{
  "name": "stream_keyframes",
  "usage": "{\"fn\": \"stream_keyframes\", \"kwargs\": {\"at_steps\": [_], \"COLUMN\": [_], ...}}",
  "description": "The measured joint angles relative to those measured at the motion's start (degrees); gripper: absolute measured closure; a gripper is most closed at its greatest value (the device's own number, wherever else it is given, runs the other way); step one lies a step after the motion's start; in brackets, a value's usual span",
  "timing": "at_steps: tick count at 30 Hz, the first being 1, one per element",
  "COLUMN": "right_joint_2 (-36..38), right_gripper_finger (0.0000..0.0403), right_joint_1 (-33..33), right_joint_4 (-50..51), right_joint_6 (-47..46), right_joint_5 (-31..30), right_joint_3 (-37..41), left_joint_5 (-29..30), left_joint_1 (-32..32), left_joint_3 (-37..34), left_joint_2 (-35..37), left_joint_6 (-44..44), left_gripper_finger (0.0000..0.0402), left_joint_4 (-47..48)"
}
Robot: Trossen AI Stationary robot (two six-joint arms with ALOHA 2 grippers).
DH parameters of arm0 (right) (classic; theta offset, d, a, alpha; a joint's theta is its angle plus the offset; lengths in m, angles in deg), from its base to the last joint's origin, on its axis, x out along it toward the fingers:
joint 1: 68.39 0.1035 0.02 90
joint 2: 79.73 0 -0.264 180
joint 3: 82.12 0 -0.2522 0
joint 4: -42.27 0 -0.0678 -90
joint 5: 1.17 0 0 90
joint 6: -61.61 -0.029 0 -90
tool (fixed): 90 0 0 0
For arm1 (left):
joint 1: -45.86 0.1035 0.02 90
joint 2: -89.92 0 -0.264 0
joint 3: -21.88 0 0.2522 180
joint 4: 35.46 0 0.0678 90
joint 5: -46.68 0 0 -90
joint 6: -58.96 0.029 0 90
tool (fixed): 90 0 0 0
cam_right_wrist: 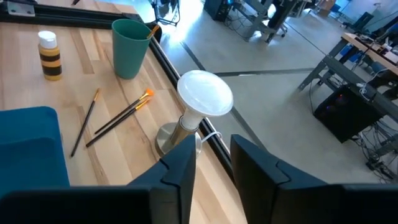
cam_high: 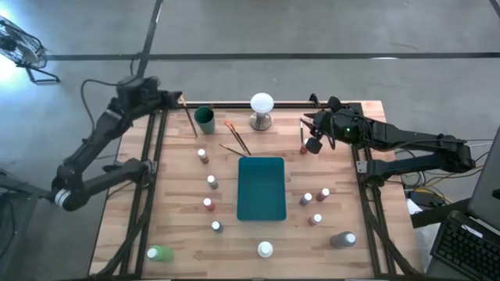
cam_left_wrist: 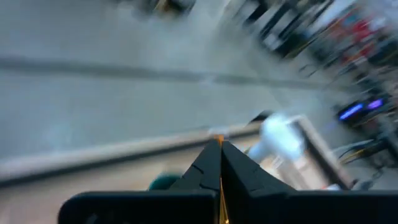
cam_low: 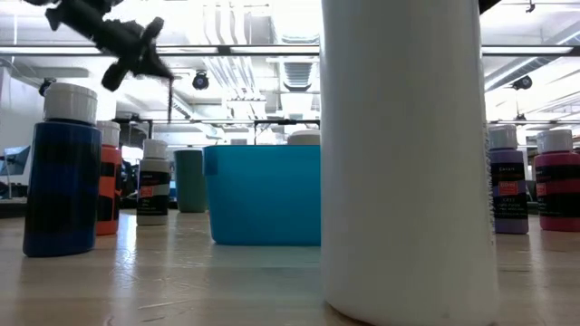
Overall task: Pick & Place Paint Supplies
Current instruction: Put the yellow paint brush into the green cup
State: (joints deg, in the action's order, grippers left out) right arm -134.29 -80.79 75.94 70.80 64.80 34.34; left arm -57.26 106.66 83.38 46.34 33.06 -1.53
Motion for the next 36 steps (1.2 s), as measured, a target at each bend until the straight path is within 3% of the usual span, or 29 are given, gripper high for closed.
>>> {"fn": "stream_keyframes", "kwargs": {"at_steps": [7, 16, 21, 26, 36], "right_joint_2": [0.0, 0.0, 0.0, 0.0, 0.0], "right_gripper_finger": [0.0301, 0.0336, 0.0352, 0.0359, 0.0339], "right_joint_1": [0.0, 0.0, 0.0, 0.0, 0.0], "right_joint_4": [-2.3, -2.7, -2.7, -2.6, -4.3], "right_joint_6": [0.0, 0.2, -0.1, 0.1, 1.3], "right_joint_5": [0.0, 0.0, 0.0, 0.0, -0.1], "right_joint_3": [0.0, 0.0, 0.0, 0.0, 0.0], "left_joint_5": [-1.3, 7.4, 8.4, 11.4, 13.1], "left_joint_1": [-3.0, -8.0, -8.4, -8.4, -9.0], "left_joint_3": [0.9, -0.4, -3.7, -6.6, -15.5], "left_joint_2": [-0.1, -5.9, -8.4, -7.7, -7.0], "left_joint_6": [5.8, 17.1, 18.6, 20.0, 20.0], "left_gripper_finger": [0.0401, 0.0401, 0.0401, 0.0401, 0.0401], "left_joint_4": [-11.6, -20.2, -29.2, -29.8, -41.0]}}
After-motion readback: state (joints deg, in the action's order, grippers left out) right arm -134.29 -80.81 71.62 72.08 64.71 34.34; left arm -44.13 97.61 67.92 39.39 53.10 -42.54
